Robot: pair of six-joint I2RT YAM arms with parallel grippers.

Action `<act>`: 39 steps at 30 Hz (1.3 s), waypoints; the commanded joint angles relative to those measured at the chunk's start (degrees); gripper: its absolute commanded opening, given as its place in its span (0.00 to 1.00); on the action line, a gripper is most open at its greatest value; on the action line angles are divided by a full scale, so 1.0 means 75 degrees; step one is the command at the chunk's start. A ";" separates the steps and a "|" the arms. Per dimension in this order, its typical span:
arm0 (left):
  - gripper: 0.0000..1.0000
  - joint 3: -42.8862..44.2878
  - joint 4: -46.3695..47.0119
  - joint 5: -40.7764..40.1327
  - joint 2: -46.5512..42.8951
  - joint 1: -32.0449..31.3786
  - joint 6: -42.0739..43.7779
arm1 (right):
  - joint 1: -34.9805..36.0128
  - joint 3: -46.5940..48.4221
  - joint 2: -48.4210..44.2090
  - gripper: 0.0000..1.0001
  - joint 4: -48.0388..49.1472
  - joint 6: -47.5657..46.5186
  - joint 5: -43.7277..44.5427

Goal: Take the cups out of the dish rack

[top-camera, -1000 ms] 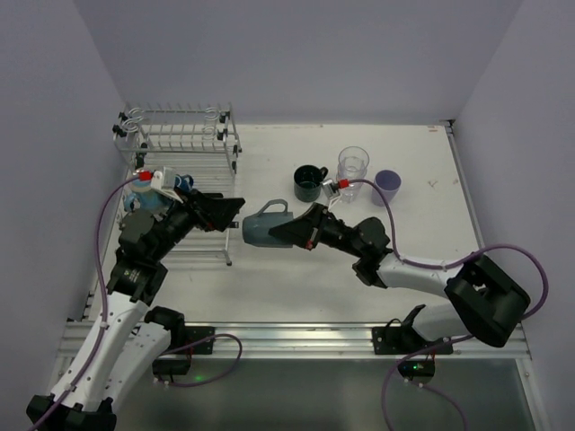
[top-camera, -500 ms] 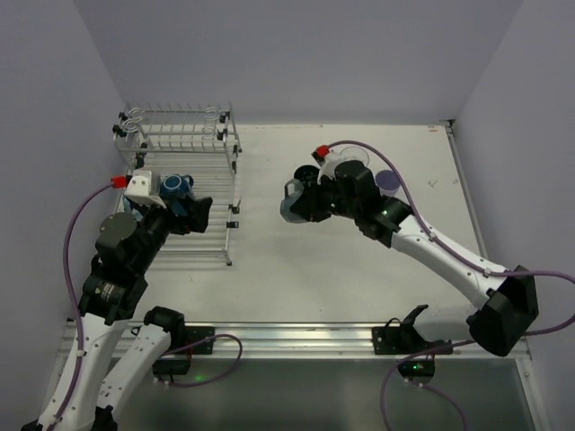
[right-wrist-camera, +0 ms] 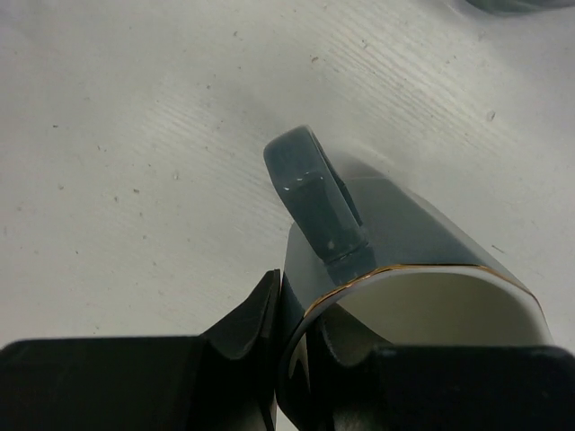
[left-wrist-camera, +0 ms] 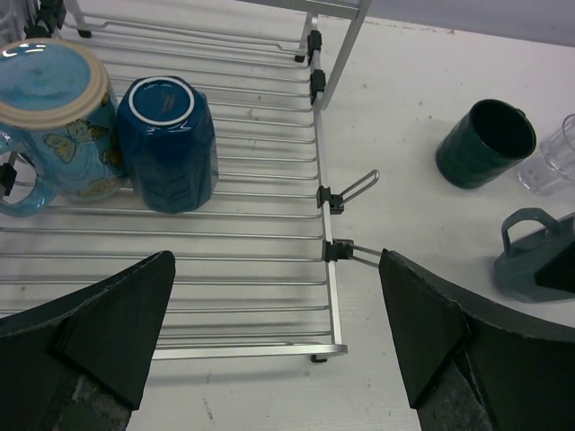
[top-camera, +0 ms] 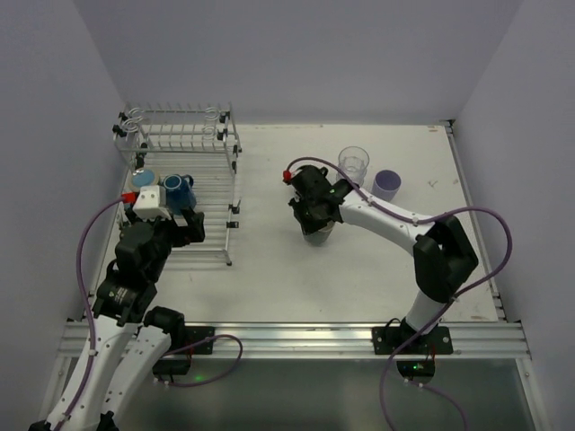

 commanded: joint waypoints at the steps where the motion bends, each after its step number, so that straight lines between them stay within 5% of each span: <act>1: 1.00 0.0011 0.0302 -0.0199 0.0067 0.0046 0.0174 | 0.0269 0.0892 0.0289 0.00 0.0180 -0.0176 0.0632; 8: 1.00 0.0023 0.0267 -0.0445 0.0149 0.0139 0.0151 | 0.0550 0.1033 0.0911 0.03 0.0402 -0.0094 0.0879; 12: 1.00 0.0163 0.0196 -0.0703 0.0418 0.0175 -0.0013 | 0.0585 0.0905 0.0900 0.28 0.0519 -0.0083 0.1183; 16: 1.00 0.0561 0.0161 -0.0670 0.0875 0.0175 -0.0248 | 0.0597 0.0530 0.0305 0.67 0.0894 -0.0083 0.1079; 20: 1.00 0.1007 0.0383 -0.0761 0.1741 0.0175 -0.0493 | 0.0609 0.0132 -0.0411 0.83 0.1257 -0.0036 0.0739; 31: 1.00 0.0938 0.1905 -0.2706 0.3571 0.0186 -0.1888 | 0.0644 -0.2071 -0.2943 0.93 0.3308 0.0268 -0.0105; 39: 1.00 0.0924 0.2904 -0.2988 0.4671 0.0350 -0.1408 | 0.0644 -0.2752 -0.3823 0.92 0.4164 0.0421 -0.0024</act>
